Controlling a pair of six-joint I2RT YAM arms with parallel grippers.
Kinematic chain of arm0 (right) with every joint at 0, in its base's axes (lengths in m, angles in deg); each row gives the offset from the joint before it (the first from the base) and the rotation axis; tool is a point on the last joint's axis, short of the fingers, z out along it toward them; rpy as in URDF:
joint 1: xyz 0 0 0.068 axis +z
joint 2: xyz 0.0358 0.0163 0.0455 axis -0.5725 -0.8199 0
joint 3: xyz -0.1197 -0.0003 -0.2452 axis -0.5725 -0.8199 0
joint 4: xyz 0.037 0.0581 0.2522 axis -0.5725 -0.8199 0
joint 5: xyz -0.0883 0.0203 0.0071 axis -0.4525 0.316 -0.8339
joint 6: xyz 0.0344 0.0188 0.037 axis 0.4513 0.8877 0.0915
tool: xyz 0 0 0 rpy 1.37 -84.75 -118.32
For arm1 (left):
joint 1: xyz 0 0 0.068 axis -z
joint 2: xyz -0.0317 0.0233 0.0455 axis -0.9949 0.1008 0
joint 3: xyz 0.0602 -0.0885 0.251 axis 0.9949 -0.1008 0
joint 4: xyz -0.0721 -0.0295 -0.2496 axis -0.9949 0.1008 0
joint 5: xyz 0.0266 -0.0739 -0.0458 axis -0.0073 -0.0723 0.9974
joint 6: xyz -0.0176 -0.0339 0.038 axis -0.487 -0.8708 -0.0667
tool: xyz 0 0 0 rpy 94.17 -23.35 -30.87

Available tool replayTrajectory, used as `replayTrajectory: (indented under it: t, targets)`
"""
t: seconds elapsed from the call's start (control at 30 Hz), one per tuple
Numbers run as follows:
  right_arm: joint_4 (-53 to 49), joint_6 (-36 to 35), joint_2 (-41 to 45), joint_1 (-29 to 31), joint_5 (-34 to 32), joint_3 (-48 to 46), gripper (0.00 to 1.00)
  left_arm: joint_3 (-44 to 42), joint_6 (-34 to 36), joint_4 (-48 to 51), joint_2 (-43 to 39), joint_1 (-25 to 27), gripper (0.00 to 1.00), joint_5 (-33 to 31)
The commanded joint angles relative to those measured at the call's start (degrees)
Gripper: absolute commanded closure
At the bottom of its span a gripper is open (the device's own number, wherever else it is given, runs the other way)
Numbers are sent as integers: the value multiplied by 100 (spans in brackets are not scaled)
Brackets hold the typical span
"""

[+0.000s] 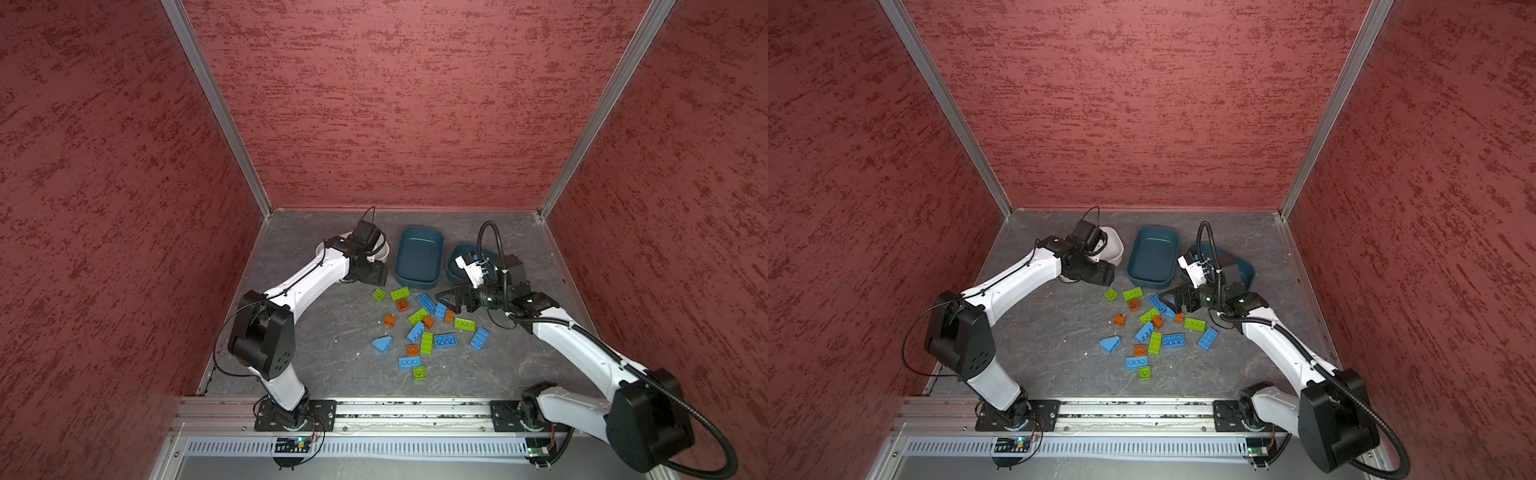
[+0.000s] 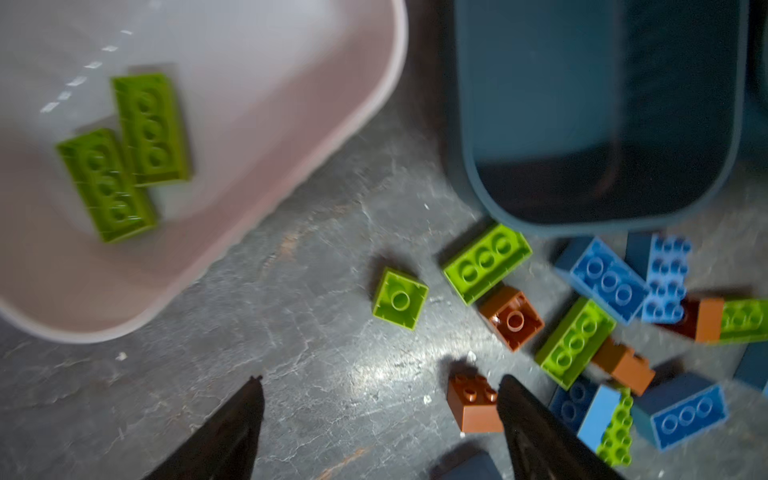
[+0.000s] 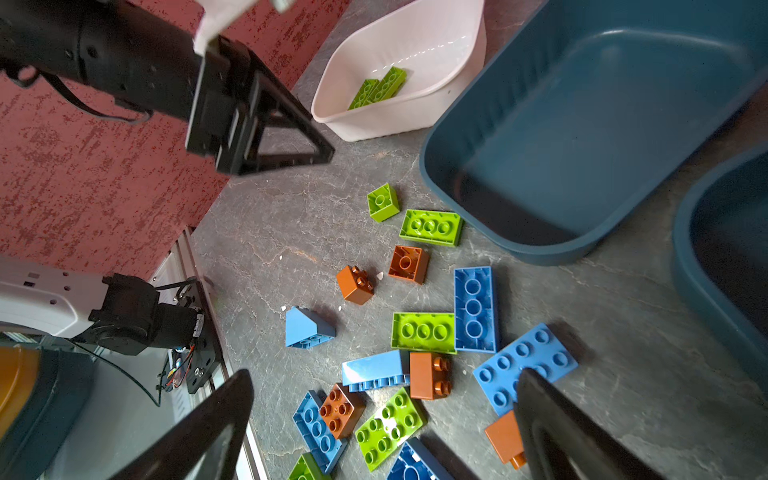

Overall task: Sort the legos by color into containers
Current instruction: 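Move the left gripper back to a small lime-green brick, then grasp the small green brick and carry it over the white tub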

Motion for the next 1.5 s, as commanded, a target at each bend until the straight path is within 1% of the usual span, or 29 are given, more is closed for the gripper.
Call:
replayTrajectory:
  t: [0.0,0.1,0.17,0.23,0.33,0.47,0.57,0.63,0.73,0.83,0.97,1.1,1.2,1.23,1.47]
  targets:
    - [-37,-106,198,-33,-56,-62,1,-131,1110,-69,117,-83,10,638]
    - [0,-18,346,-33,-79,-188,1,-212,1667,-170,349,-93,10,698]
    - [-1,12,443,-33,-109,-257,1,-215,1882,-309,533,-107,11,623]
    - [-11,47,524,-33,-145,-318,1,-176,2024,-470,708,-142,13,700]
    - [-52,67,630,-33,-196,-387,1,-65,2144,-694,1005,-128,16,855]
    - [-149,41,756,-41,-306,-443,1,115,2184,-715,1400,-91,22,725]
    - [-192,20,811,-50,-345,-472,1,111,2171,-759,1545,-57,25,633]
    - [-219,7,820,-58,-354,-467,1,80,2130,-774,1566,-39,27,611]
    - [-236,-4,820,-68,-373,-457,1,-10,2068,-786,1560,-35,34,599]
    - [-246,-29,798,-75,-363,-442,1,-138,2078,-869,1582,-31,39,564]
    - [-296,-56,798,-86,-368,-419,1,-214,2092,-968,1610,-30,48,570]
    - [-337,-52,838,-85,-399,-413,1,-199,2086,-976,1644,-31,54,514]
    - [-357,-48,897,-94,-430,-417,1,-144,2068,-904,1616,-47,64,505]
    - [-365,-48,907,-97,-444,-406,1,-117,2066,-881,1583,-62,65,508]
    - [-363,-58,848,-99,-384,-281,1,280,1949,-410,1265,-187,65,559]
